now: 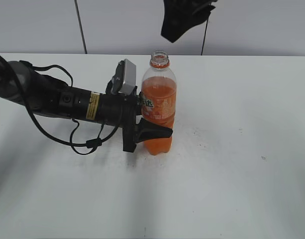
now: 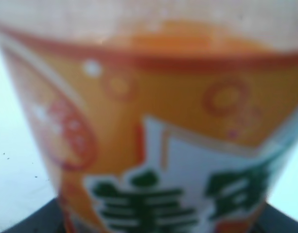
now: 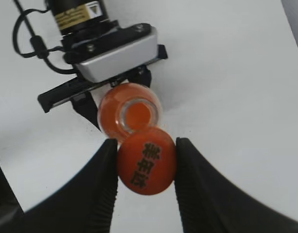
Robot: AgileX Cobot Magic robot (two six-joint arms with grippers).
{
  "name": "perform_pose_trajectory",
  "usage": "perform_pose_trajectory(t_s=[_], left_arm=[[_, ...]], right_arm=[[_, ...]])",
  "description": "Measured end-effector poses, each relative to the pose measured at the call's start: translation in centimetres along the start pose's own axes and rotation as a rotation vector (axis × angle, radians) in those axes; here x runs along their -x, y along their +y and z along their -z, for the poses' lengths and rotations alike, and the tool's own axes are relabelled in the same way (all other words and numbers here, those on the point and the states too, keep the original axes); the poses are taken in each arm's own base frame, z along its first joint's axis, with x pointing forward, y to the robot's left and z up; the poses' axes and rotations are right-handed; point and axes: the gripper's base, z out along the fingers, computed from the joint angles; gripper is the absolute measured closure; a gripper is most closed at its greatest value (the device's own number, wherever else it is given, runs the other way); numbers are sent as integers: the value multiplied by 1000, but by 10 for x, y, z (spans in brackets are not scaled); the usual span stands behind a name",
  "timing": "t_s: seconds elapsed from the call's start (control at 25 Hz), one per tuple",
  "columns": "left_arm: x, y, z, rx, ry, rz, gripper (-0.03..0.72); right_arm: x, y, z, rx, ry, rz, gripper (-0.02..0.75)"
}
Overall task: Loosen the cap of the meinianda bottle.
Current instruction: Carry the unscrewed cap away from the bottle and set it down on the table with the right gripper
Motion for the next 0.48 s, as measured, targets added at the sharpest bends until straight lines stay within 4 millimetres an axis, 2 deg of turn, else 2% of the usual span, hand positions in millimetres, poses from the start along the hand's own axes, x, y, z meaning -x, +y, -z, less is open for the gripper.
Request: perform_pose_trajectory(t_s=[0.16,0.28,0.48], left_arm=[[0,0,0,1,1,0,294],[0,0,0,1,1,0,294],[0,0,0,1,1,0,294]], right_arm=[[-13,-16,5,-103,53,-275,467],[-38,-35,3,-145,97,-466,467],[-116,-64,-5,-198,173,-770,467]])
